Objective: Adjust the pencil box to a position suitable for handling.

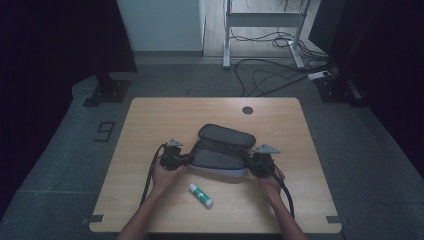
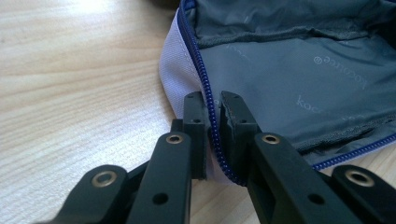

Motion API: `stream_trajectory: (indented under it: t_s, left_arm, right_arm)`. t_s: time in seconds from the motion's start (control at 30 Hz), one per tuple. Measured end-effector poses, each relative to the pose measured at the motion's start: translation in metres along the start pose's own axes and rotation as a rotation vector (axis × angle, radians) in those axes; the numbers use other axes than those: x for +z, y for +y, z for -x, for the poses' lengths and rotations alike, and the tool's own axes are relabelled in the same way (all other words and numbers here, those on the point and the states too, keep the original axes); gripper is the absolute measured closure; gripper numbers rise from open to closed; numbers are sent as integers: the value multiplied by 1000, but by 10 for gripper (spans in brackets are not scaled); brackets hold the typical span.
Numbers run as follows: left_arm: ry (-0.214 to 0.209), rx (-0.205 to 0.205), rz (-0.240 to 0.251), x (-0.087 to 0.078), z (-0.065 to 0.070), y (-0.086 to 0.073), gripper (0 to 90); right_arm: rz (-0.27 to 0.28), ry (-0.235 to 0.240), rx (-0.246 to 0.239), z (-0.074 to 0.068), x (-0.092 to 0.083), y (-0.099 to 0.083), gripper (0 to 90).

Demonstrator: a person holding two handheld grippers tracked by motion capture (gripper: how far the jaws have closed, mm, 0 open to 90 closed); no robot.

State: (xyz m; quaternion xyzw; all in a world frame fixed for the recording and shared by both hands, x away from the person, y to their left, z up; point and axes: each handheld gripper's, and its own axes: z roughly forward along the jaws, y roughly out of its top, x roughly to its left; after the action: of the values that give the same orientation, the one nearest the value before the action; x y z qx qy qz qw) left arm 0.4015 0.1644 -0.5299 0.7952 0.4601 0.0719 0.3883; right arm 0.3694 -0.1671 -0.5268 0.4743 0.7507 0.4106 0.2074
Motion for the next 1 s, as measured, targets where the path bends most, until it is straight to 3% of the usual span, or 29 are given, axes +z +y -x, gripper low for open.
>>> stream_trajectory:
  t_s: [0.27,0.33,0.43,0.5,0.67,0.8,1.0]
  left_arm:
    - [-9,-6,5,1,1,-1,758]
    - [-11,-8,6,2,1,-1,676]
    - [24,-2,24,2,2,0,480]
    - [33,-3,39,1,2,1,402]
    - [50,-12,62,-2,5,6,240]
    - [38,-14,79,-8,6,8,212]
    - [35,-7,113,-23,8,4,228]
  right_arm:
    - [-30,-7,-9,1,4,-3,793]
    - [-32,-8,-5,2,4,-3,746]
    - [-17,-21,1,2,4,-2,593]
    - [-6,-26,8,3,2,-1,532]
    - [49,-48,40,7,-6,-2,466]
    - [62,-44,53,10,-12,-3,452]
    - [103,-22,30,5,-26,-1,408]
